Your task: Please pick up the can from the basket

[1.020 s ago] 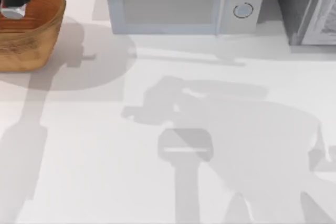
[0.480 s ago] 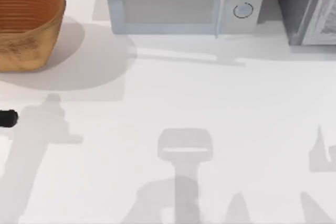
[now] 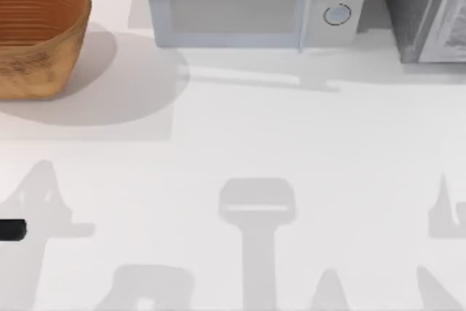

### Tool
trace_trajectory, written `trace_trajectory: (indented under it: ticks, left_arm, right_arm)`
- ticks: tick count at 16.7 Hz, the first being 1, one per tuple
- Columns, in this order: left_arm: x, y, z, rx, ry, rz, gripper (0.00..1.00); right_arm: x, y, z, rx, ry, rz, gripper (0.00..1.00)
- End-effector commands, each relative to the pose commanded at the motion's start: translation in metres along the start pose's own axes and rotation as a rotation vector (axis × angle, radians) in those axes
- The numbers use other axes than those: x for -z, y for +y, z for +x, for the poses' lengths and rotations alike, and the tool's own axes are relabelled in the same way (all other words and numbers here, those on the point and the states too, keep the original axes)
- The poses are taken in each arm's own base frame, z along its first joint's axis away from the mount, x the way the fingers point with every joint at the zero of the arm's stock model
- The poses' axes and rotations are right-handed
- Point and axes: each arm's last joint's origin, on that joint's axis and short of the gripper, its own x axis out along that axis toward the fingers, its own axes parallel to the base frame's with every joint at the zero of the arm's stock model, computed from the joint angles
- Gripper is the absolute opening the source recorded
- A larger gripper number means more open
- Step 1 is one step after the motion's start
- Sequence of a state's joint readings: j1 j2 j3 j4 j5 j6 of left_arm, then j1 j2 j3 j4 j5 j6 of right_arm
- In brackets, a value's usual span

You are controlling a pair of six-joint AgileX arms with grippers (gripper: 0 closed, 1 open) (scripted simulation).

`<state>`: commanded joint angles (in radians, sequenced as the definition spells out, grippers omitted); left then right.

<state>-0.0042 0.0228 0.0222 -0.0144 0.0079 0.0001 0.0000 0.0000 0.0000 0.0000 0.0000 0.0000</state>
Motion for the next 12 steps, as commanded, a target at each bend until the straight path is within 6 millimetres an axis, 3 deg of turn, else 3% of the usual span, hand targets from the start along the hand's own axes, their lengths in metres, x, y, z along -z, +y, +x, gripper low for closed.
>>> trace_trajectory:
  ticks: [8,12]
  left_arm:
    - [0.004,0.0,0.0,-0.005,-0.009,0.002,0.0]
    - [-0.016,-0.006,0.004,0.127,-0.025,0.01,0.0]
  right_arm:
    - [0.0,0.0,0.0,0.0,0.0,0.0,1.0]
    - [0.0,0.0,0.0,0.0,0.0,0.0,1.0]
